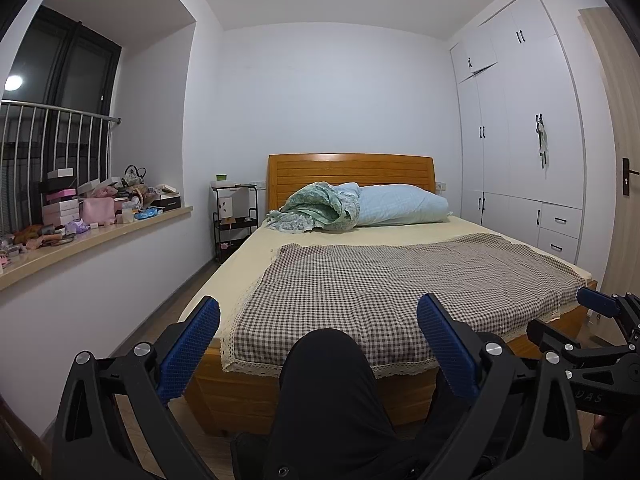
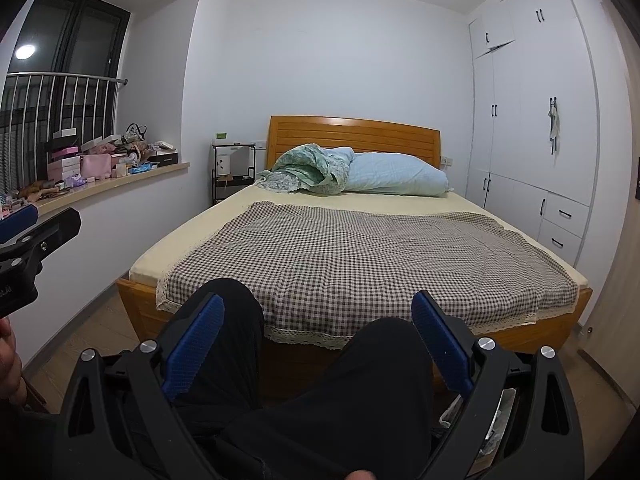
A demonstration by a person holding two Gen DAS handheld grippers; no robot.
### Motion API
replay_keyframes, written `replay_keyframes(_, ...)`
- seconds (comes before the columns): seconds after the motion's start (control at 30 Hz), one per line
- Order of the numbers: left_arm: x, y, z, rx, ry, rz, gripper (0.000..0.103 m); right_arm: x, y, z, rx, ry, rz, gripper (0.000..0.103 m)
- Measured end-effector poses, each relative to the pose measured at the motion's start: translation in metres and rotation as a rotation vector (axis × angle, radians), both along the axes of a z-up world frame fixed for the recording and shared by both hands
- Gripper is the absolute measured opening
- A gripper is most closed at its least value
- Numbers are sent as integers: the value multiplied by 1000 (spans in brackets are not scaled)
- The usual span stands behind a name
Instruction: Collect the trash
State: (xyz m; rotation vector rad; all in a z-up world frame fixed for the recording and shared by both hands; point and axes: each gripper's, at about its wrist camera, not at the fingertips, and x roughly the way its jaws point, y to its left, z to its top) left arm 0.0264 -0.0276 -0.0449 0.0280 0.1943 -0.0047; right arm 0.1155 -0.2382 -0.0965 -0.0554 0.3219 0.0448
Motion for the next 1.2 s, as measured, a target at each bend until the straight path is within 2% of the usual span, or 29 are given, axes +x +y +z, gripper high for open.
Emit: replay_keyframes(1.2, -4, -6, 0, 5, 6, 9, 96, 0, 1, -1, 3, 17, 4, 91)
